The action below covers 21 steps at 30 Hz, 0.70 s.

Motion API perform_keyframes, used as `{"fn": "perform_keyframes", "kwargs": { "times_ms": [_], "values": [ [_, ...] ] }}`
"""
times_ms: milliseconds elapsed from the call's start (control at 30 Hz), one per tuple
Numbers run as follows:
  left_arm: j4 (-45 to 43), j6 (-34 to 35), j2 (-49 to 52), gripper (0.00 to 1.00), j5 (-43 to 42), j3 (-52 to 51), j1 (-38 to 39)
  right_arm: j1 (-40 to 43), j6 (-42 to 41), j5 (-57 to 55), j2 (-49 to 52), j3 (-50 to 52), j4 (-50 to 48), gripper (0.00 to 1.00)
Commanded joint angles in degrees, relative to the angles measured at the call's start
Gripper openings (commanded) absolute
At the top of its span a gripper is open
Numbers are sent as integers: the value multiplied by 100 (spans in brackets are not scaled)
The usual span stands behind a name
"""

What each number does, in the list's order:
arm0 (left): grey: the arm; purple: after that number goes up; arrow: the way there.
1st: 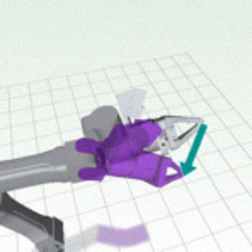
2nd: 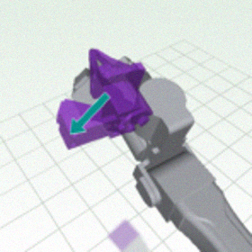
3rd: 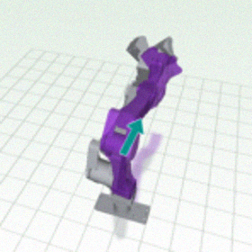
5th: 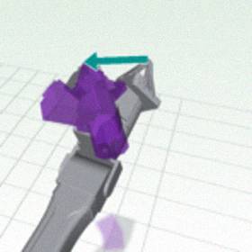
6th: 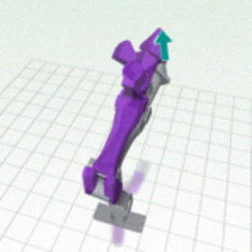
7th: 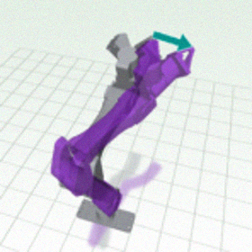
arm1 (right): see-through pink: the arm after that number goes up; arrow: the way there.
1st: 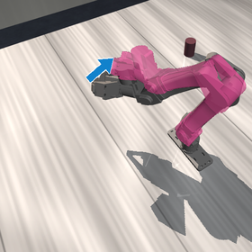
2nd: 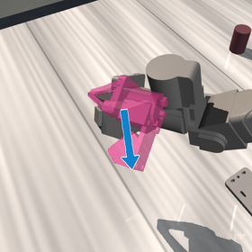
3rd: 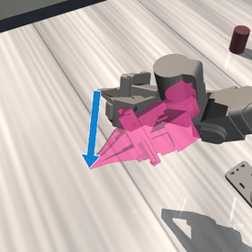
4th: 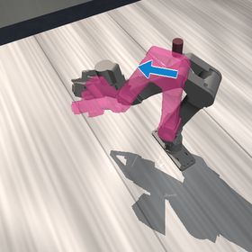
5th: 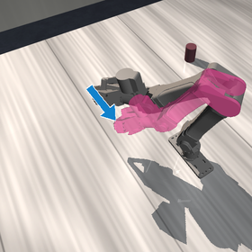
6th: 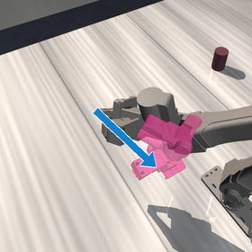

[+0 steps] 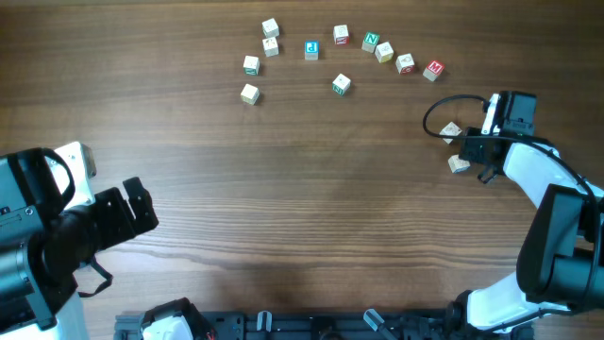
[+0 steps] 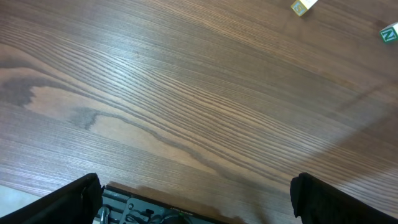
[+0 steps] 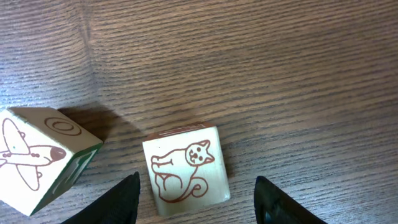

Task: Form a circle

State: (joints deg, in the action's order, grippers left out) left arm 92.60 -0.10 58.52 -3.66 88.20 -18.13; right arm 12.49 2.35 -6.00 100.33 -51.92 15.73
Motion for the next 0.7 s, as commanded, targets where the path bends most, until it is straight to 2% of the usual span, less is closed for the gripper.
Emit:
{"fn": "perform_keyframes", "kwargs": {
  "times_ms": [0,133,233,333,467,567,667],
  "values": [
    [-15,55,-42,100,55,-31,-42,13,153,94,44,-304,48,60],
    [-15,57,-42,100,55,-31,-42,13,-7,131,-175,-946,592,64],
    [-15,55,-42,100,55,-31,-42,72,-485,66,-199,-1217,780,63],
    [-15,57,-42,100,55,-31,-42,286,-1375,63,-186,-1215,789,50],
    [-15,55,-42,100,55,-31,-42,612,-2728,151,-76,-1213,890,24],
    [-15,55,-42,100,55,-31,-42,634,-2817,240,70,-1213,988,9],
    [-15,57,-42,100,55,-31,-42,634,-3211,522,245,-1213,1158,4]
  ]
}}
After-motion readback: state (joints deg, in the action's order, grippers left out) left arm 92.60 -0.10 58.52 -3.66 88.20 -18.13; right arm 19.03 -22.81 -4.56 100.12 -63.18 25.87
